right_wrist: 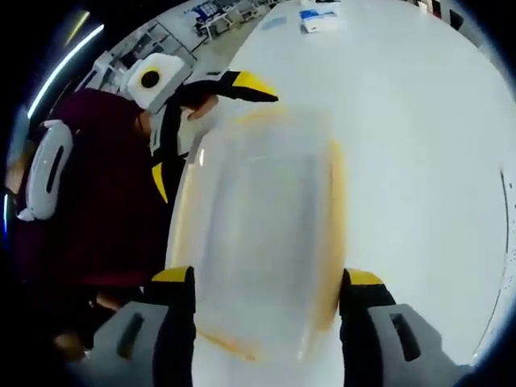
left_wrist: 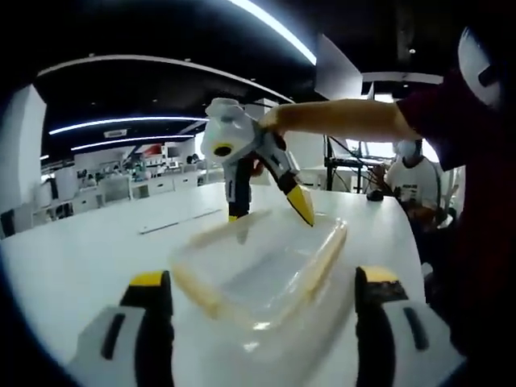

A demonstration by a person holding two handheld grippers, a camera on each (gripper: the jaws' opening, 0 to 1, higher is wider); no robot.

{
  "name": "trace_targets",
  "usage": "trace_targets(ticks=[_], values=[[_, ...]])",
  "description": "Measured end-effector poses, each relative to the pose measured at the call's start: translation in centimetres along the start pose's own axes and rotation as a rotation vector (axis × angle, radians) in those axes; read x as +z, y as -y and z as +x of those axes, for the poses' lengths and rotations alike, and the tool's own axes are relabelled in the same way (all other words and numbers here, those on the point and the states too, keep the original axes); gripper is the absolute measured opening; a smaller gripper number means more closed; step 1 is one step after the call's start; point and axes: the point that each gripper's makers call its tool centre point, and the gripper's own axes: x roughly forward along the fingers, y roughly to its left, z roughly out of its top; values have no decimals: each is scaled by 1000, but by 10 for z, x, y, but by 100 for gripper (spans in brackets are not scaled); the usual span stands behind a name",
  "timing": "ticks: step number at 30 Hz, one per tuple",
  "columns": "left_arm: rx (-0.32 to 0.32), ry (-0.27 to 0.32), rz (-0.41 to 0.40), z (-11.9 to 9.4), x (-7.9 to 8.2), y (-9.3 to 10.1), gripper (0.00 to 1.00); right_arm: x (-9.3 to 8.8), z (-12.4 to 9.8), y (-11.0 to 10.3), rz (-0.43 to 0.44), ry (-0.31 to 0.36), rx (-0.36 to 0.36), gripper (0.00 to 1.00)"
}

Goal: Snap each plastic latch of the storage box into its locked position after aligning the lid with the box until every specified latch is closed and the lid sits flush.

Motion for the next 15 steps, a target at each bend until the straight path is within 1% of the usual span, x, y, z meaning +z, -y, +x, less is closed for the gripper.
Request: trace_targets(ticks=[6,8,10,12,15], values=[[9,-13,5,2,-6,0,93,-2,4,4,41,-11,33,76],[17,-16,7,1,-7,-1,92,-2,4,5,40,-16,39,78],[20,-19,7,0,-9,-2,92,-7,8,3,27,-25,42,81],[22,-19,6,-1,-11,-2,92,-5,12,1,24,-31,41,84],[24,-16,-1,-1,-13,-1,91,-4,13,4,18,-53,38,87]])
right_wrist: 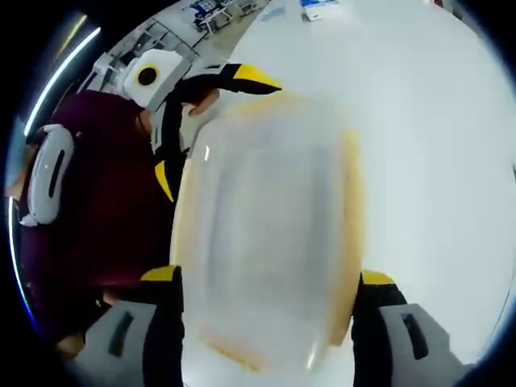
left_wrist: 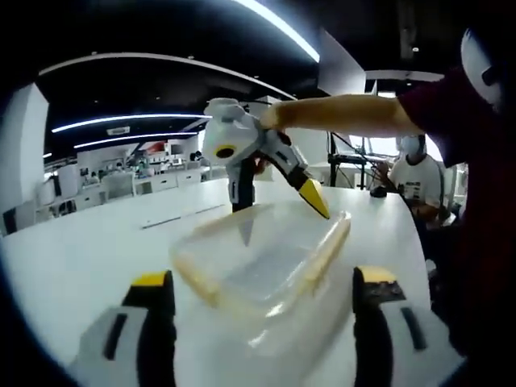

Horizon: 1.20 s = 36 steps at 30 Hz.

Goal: Snap each plastic latch of the storage box into its locked position after aligning the lid with the box until every specified latch is closed and the lid sits flush.

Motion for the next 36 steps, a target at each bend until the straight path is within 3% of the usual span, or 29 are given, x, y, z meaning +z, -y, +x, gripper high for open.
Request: trace_targets(ticks=[6,10,15,21,24,36], values=[[-4,2,-5,0,-3,2,91,-2,-1,0,-50,-4,-28,89],[-2,7,-8,-1,-4,2,91,10,-3,0,-106,-16,-81,90],[0,8,-3,-4,-5,3,90,21,-9,-3,-153,-41,-133,83],[-9,22,-13,-6,-4,5,92,25,-22,6,-148,-53,-151,77],[-16,38,-31,-6,-2,7,93,26,-19,1,-148,-46,-154,77],[6,-4,3,-1,-9,4,87,32,-4,-16,-97,-32,-134,70]])
